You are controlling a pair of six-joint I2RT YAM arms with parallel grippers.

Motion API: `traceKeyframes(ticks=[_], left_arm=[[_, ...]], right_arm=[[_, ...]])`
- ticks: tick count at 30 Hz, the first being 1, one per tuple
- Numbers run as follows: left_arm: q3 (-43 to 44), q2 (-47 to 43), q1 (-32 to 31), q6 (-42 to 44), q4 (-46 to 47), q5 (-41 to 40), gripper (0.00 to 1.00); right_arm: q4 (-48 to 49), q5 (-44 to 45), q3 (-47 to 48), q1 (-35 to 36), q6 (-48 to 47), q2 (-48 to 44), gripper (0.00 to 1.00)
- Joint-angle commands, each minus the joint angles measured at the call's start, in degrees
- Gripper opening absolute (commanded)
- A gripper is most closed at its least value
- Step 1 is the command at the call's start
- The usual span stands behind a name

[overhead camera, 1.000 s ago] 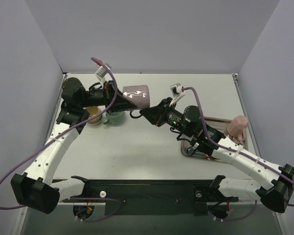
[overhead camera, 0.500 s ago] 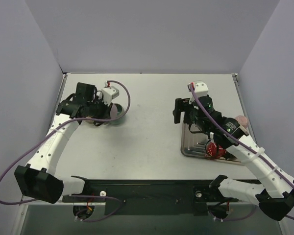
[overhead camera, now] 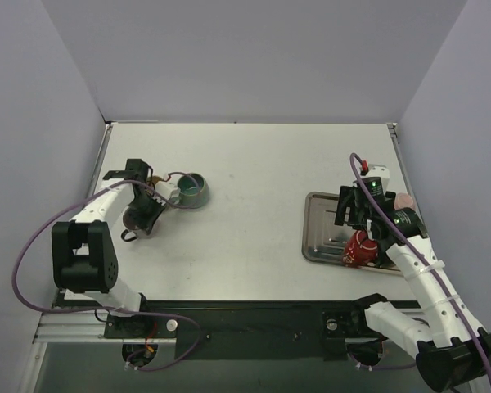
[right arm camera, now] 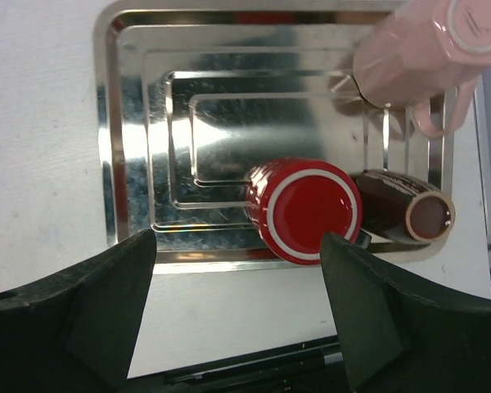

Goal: Turn the mug right side up

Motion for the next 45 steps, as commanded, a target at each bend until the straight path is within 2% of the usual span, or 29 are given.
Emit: traceKeyframes(ticks=[1, 2, 4, 6, 8, 12, 15, 24, 27, 32, 38, 41, 43, 45], left_arm=[[1.5, 3.4, 1.4, 3.0, 2.9, -0.5, 0.00], [1.2, 3.6, 1.4, 3.2, 3.0, -0.5, 0.00], [0.5, 3.6, 1.3, 3.4, 3.1, -0.3, 0.18], [0.0, 2.8, 1.3, 3.8, 3.2, 0.6, 0.51], [-0.3, 1.5, 1.3, 4.0, 3.3, 0.8, 0.69], [0.4, -2.9, 1.3, 4.2, 1.5, 2.6, 0.72], [1.3, -7.6, 1.3, 4.7, -0.3, 5.6, 0.74], [2.5, -16.4, 0.8, 5.5, -3.6, 10.2, 0.78], [3.4, -17.1, 0.3, 5.1, -4.5, 10.9, 0.78], [4.6, -17.1, -0.6, 4.5, -5.1, 11.1, 0.78], [4.5, -17.0, -1.2, 4.8, -5.2, 11.8, 0.78], [4.3, -17.0, -1.9, 5.2, -5.1, 12.1, 0.78], [4.6, -17.0, -2.3, 5.2, -4.7, 11.9, 0.78], [4.9, -17.1, -2.6, 5.1, -4.2, 12.2, 0.78]], right_arm=[[-4.4, 1.6, -3.2, -3.5, 2.7, -3.3, 0.76], [-4.5, 2.7, -3.7, -4.1, 3.0, -4.0, 0.76], [-4.4, 4.7, -5.4, -5.3, 3.5, -5.1, 0.76], [-3.9, 5.0, -8.0, -6.9, 4.4, -6.3, 0.77], [-2.8, 4.9, -10.1, -9.1, 5.8, -7.4, 0.78], [1.9, 0.5, -14.9, -14.9, 8.2, -8.3, 0.78], [4.2, -3.3, -17.0, -17.7, 9.2, -5.4, 0.77], [15.3, -11.7, -18.5, -17.8, 12.5, 4.5, 0.65], [20.0, -14.4, -17.9, -15.0, 15.5, 7.0, 0.63], [19.0, -12.8, -12.1, -6.6, 15.2, 11.3, 0.64], [6.9, -7.0, -5.7, -6.5, 1.0, 10.8, 0.67], [2.0, -7.2, -5.8, -6.5, -14.6, 7.4, 0.67], [4.5, -4.3, -9.5, -6.1, -25.0, 3.5, 0.68], [10.9, -1.1, -14.0, -6.0, -30.3, -0.6, 0.70]])
